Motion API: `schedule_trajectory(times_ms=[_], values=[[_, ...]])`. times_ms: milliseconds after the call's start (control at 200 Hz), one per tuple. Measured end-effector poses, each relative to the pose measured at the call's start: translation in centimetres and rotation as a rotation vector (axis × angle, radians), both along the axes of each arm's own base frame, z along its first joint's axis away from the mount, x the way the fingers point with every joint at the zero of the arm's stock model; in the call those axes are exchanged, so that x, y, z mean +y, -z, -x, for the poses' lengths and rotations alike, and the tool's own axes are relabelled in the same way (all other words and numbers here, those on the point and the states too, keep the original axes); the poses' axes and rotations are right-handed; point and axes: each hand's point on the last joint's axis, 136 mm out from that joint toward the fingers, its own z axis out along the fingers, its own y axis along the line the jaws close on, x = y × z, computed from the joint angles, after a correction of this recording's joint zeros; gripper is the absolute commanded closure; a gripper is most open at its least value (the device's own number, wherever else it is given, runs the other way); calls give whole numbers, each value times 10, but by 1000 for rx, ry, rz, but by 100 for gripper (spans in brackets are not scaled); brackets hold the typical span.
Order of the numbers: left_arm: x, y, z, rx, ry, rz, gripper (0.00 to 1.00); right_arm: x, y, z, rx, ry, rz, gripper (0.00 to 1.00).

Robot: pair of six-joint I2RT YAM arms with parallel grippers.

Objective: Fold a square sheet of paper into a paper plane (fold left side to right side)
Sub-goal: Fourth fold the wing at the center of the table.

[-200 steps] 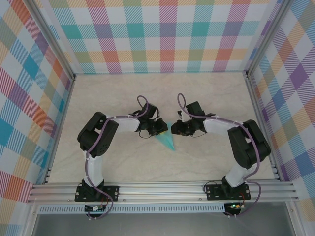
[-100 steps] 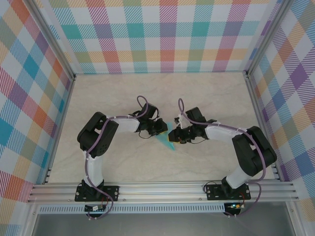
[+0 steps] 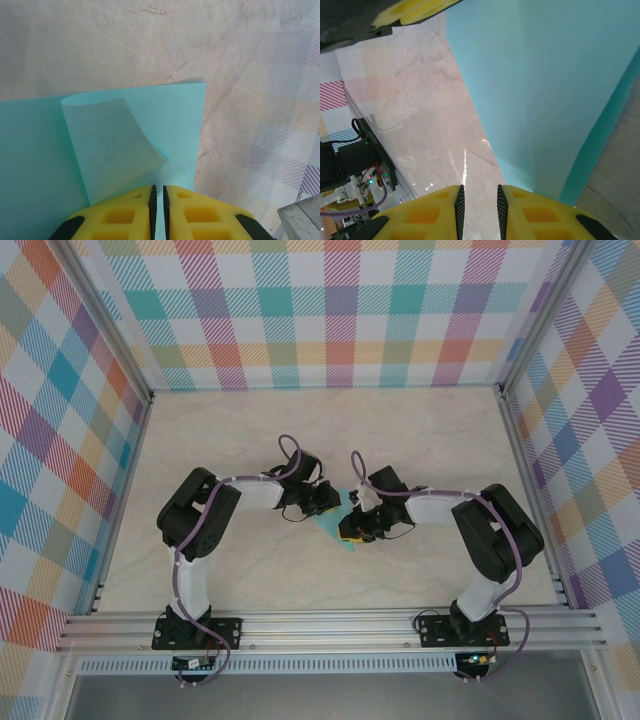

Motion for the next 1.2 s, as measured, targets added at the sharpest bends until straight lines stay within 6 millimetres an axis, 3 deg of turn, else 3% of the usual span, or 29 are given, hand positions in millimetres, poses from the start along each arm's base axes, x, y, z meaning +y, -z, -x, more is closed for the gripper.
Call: schedule_trajectory(times_ms=[1200], values=[[0,0,0,-5,5,-2,85,-6,16,7,-49,-29,99,75]])
